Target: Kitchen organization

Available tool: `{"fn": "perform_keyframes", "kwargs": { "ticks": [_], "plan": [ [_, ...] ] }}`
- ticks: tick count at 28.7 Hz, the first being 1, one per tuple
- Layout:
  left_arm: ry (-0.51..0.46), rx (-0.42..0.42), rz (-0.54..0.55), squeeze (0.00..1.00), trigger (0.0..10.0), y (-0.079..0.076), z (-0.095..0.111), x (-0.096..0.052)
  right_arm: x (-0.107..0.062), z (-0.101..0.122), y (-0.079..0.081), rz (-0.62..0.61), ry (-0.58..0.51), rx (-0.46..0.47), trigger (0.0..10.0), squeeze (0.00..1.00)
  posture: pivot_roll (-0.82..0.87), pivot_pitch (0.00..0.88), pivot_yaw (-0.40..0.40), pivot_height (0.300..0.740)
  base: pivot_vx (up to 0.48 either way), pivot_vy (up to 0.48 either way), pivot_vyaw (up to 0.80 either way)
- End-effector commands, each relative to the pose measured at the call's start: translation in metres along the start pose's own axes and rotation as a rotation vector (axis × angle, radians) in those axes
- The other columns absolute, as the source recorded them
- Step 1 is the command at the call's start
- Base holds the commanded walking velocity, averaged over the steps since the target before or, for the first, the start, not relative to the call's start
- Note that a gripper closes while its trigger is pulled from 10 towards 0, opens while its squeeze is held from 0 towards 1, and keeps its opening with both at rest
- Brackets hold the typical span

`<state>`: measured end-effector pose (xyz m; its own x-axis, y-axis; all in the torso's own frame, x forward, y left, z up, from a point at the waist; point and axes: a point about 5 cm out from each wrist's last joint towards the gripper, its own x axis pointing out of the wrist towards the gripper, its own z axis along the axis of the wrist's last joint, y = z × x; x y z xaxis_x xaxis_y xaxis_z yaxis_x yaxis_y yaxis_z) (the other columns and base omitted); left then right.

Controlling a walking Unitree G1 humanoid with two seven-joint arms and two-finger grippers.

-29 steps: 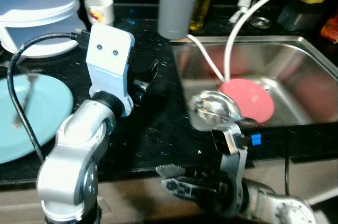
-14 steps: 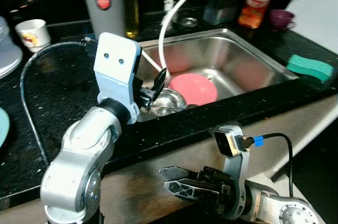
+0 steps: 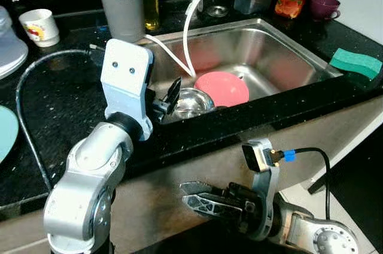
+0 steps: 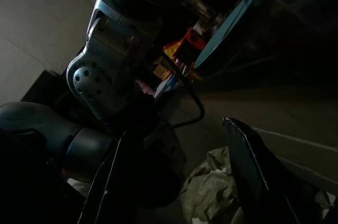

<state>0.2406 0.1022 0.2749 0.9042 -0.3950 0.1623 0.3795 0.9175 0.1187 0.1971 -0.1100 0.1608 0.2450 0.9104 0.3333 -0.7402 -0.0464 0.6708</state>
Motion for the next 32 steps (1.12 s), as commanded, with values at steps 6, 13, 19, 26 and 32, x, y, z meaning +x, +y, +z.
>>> {"fn": "perform_keyframes", "kwargs": {
  "ticks": [6,13,19,26,32],
  "plan": [
    [-0.012,0.023,0.062,0.0,10.0,0.013,0.001,0.0,0.0,0.002,0.004,0.032,0.011,-0.044,10.0,0.0,0.12,0.06,-0.005,0.74,-0.288,0.0,0.26],
    [-0.017,0.054,0.102,0.0,10.0,0.023,0.002,-0.001,0.001,0.001,0.005,0.04,0.03,-0.053,10.0,0.0,0.12,0.059,-0.006,0.74,0.0,0.0,0.77],
    [-0.034,0.077,0.131,0.0,10.0,0.029,0.005,-0.002,0.001,0.0,0.006,0.046,0.048,-0.064,10.0,0.0,0.12,0.062,-0.008,0.74,0.0,0.0,0.77],
    [-0.043,0.105,0.146,0.0,10.0,0.033,0.006,-0.001,0.001,-0.001,0.006,0.048,0.056,-0.067,10.0,0.0,0.11,0.063,-0.01,0.74,0.0,0.0,0.77],
    [-0.04,0.109,0.157,0.0,10.0,0.037,0.005,-0.003,0.0,-0.001,0.006,0.049,0.058,-0.065,10.0,0.0,0.11,0.061,-0.013,0.74,0.0,0.0,0.77]
  ]
}}
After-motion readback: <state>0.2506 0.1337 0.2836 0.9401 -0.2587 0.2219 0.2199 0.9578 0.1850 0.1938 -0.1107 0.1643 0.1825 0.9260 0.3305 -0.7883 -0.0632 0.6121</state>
